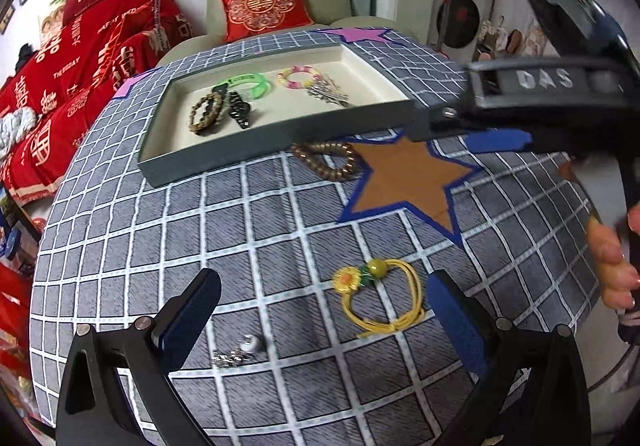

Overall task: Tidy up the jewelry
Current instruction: 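Move left tool to yellow cord bracelet and right tool to brown coil hair tie, then grasp the yellow cord bracelet and brown coil hair tie with both tools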

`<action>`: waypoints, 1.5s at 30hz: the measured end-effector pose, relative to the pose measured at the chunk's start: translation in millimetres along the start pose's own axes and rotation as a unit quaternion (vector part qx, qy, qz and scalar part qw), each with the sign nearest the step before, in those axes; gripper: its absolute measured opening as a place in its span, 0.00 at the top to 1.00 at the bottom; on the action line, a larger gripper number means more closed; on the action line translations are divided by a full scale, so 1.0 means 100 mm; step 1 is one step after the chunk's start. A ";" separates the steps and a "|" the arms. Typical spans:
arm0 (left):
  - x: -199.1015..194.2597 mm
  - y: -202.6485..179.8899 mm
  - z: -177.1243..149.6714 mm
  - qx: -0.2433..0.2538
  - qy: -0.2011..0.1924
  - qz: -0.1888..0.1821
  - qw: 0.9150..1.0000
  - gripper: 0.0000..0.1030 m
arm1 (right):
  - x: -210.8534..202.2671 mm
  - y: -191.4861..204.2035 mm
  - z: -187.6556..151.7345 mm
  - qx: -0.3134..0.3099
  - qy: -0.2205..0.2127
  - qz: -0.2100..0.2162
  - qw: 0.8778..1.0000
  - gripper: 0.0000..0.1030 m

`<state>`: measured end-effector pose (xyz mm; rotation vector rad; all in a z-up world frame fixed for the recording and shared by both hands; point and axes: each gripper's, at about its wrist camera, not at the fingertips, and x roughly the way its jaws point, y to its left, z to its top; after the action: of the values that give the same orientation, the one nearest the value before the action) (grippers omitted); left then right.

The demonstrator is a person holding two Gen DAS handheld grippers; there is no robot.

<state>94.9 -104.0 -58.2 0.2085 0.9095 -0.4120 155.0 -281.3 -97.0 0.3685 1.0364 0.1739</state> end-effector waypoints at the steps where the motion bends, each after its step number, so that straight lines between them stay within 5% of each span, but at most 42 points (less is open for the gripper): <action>1: 0.01 -0.03 -0.01 0.002 0.000 -0.002 1.000 0.00 | 0.02 0.01 0.00 -0.003 0.004 0.002 1.000 0.17; 11: 0.15 -0.15 -0.03 0.005 0.013 -0.007 1.000 0.00 | 0.27 0.16 0.12 -0.034 0.028 0.007 0.999 0.18; 12: 0.16 -0.16 -0.04 0.005 0.014 -0.006 1.000 0.07 | 0.30 0.17 0.15 -0.037 0.029 0.008 0.999 0.18; 29: 0.25 -0.27 -0.15 0.012 0.030 -0.017 0.999 0.23 | 0.72 0.43 0.23 -0.109 0.051 -0.022 0.993 0.47; 33: 0.22 -0.28 -0.15 0.014 0.026 -0.019 0.999 0.35 | 0.74 0.51 0.21 -0.132 0.047 -0.032 0.990 0.59; 37: 0.21 -0.23 -0.13 0.011 0.025 -0.018 0.999 0.57 | 0.74 0.54 0.21 -0.133 0.046 -0.043 0.989 0.88; 40: 0.21 -0.20 -0.12 0.011 0.025 -0.020 0.999 0.67 | 0.74 0.50 0.19 -0.125 0.043 -0.039 0.990 0.88; 45: 0.19 -0.17 -0.13 0.005 0.025 -0.035 0.999 0.68 | 0.64 0.44 0.16 -0.112 0.031 -0.036 0.993 0.88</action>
<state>88.8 -119.6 -81.2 0.1977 0.9667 -0.4779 202.4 -224.4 -124.6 0.1230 1.0786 0.2344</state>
